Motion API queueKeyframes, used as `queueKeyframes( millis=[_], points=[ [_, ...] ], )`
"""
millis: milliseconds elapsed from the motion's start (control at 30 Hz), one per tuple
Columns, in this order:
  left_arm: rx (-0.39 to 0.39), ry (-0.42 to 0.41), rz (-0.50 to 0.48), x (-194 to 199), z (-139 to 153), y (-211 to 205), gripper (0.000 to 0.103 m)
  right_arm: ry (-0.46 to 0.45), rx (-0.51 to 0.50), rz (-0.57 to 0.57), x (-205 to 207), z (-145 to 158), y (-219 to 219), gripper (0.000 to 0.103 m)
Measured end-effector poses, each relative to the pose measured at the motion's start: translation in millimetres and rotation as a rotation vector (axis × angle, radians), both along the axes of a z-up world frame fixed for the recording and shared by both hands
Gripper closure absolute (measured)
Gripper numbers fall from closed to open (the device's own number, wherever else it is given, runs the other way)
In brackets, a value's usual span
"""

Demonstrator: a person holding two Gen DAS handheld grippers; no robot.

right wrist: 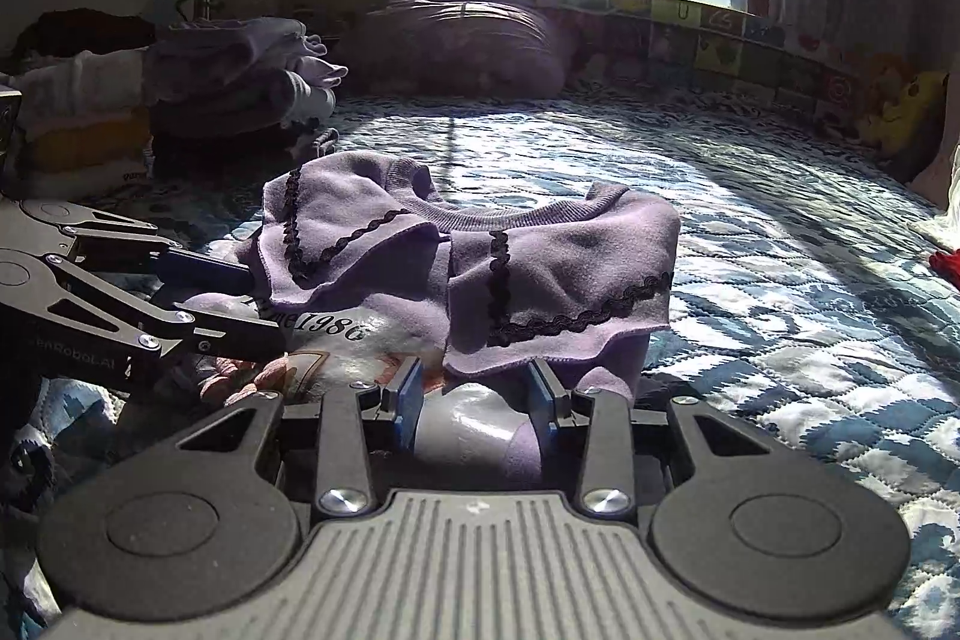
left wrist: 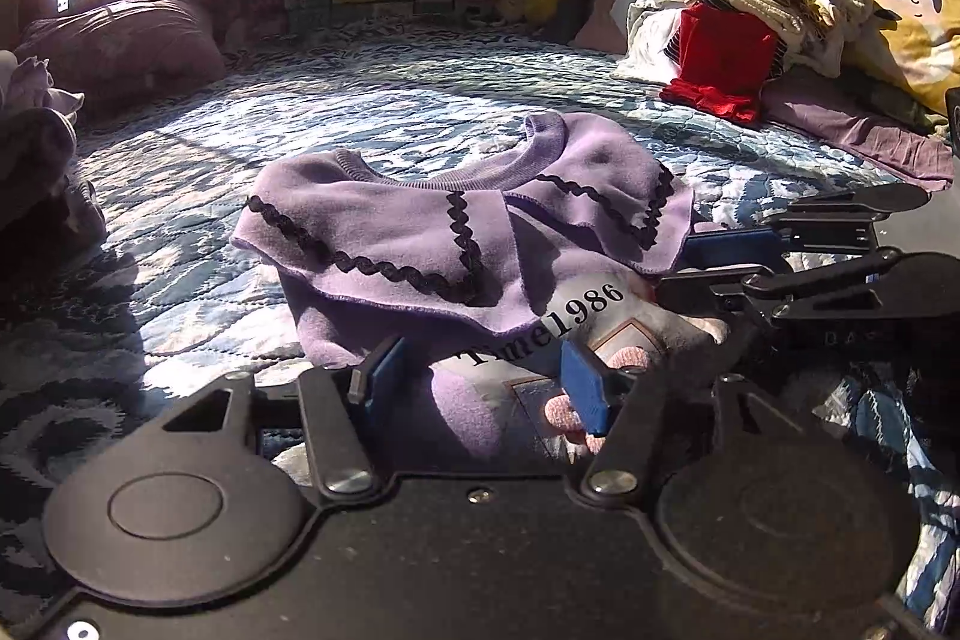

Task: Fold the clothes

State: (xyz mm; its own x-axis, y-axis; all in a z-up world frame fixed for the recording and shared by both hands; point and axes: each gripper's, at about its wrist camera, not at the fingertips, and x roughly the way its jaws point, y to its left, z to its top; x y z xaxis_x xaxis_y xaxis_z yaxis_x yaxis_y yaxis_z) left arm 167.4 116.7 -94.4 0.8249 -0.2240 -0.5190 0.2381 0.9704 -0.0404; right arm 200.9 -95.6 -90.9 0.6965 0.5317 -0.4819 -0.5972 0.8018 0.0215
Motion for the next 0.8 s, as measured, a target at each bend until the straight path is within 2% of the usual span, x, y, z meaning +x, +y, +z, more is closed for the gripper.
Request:
queueKeyframes(
  millis=[133, 200, 267, 300, 367, 433, 567, 700, 800],
  points=[
    [0.001, 0.013, 0.01, 0, 0, -3, 0.045, 0.031, 0.002, 0.002, 3, -2, 1, 0.065],
    [-0.018, 0.043, 0.002, 1, 7, 0, 0.045, 0.047, -0.016, -0.004, 0, 8, 4, 0.064],
    [-0.042, 0.06, 0.003, -6, 25, 5, 0.041, 0.035, 0.047, -0.021, -9, 28, -8, 0.064],
    [-0.083, 0.035, 0.019, -14, 34, 10, 0.038, 0.024, 0.096, -0.042, -12, 35, -18, 0.062],
    [-0.185, -0.007, 0.073, -28, 45, 22, 0.034, 0.025, 0.194, -0.114, -16, 44, -39, 0.047],
    [-0.271, -0.013, 0.145, -33, 48, 36, 0.033, 0.067, 0.233, -0.158, -9, 43, -50, 0.046],
    [-0.477, 0.057, 0.256, -26, 34, 61, 0.03, 0.292, 0.403, -0.261, 20, 22, -72, 0.038],
    [-0.694, 0.167, 0.34, -12, 8, 79, 0.026, 0.459, 0.535, -0.296, 41, -3, -76, 0.036],
    [-0.734, 0.218, 0.348, 2, -5, 78, 0.026, 0.546, 0.604, -0.313, 54, -24, -70, 0.031]
  ],
)
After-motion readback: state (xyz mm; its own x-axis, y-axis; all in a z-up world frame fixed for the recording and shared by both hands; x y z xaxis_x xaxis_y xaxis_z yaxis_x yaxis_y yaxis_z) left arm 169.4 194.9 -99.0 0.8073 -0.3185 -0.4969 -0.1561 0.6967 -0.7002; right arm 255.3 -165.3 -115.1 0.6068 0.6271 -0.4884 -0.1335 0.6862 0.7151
